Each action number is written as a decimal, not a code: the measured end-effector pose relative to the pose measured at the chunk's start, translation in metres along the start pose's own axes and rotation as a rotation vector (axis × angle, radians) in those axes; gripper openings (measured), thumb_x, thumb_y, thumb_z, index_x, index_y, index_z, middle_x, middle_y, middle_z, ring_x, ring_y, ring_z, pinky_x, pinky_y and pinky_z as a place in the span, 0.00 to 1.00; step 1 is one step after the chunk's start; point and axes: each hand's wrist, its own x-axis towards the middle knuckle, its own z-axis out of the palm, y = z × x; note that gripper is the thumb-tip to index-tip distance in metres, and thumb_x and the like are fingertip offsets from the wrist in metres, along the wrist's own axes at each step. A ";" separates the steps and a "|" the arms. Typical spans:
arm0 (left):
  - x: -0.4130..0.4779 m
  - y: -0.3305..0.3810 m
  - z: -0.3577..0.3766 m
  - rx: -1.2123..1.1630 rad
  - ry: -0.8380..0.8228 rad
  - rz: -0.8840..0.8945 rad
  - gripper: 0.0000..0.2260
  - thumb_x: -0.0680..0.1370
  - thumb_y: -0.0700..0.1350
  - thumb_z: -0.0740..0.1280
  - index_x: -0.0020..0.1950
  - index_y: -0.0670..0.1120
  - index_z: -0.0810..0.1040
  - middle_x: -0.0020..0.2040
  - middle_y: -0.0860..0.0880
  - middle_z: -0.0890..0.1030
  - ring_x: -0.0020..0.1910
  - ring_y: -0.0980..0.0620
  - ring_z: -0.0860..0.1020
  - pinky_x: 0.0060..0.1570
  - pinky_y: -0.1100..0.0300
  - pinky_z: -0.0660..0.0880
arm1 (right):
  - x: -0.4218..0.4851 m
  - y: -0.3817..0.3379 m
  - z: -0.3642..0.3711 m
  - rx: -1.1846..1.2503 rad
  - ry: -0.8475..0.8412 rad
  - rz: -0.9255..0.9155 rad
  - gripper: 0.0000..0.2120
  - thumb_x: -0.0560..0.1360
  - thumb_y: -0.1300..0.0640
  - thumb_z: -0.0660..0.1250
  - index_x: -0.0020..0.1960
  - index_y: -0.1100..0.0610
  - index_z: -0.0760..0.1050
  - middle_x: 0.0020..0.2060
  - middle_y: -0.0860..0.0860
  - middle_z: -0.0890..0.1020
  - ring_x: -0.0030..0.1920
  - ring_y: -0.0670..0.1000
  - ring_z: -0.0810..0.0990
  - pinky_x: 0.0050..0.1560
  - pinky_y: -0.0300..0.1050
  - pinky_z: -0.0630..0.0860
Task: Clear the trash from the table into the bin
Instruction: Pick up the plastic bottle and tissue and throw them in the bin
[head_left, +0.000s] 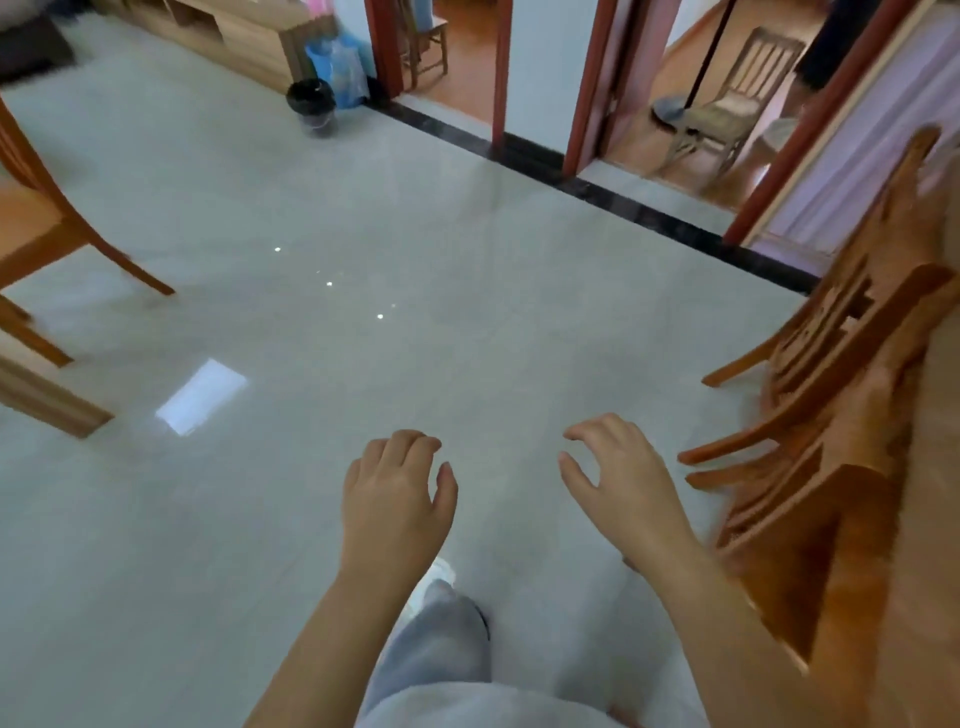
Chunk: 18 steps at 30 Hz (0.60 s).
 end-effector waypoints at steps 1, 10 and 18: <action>0.023 -0.004 0.002 -0.012 -0.004 0.032 0.13 0.72 0.47 0.58 0.44 0.41 0.80 0.43 0.45 0.82 0.38 0.43 0.78 0.37 0.53 0.73 | 0.020 -0.002 -0.001 -0.004 0.030 0.019 0.12 0.70 0.53 0.62 0.48 0.59 0.77 0.44 0.55 0.80 0.46 0.57 0.77 0.46 0.51 0.74; 0.195 0.028 0.055 -0.122 -0.116 0.303 0.14 0.72 0.47 0.58 0.45 0.40 0.80 0.43 0.45 0.82 0.38 0.43 0.78 0.37 0.53 0.73 | 0.118 0.058 -0.010 -0.057 0.140 0.321 0.11 0.69 0.55 0.63 0.47 0.60 0.77 0.43 0.55 0.80 0.44 0.57 0.77 0.44 0.50 0.74; 0.356 0.128 0.134 -0.132 -0.190 0.517 0.15 0.72 0.46 0.57 0.44 0.40 0.80 0.43 0.44 0.82 0.37 0.43 0.79 0.35 0.54 0.73 | 0.229 0.173 -0.061 -0.102 0.287 0.480 0.09 0.72 0.58 0.67 0.50 0.61 0.76 0.44 0.57 0.79 0.43 0.56 0.77 0.43 0.45 0.71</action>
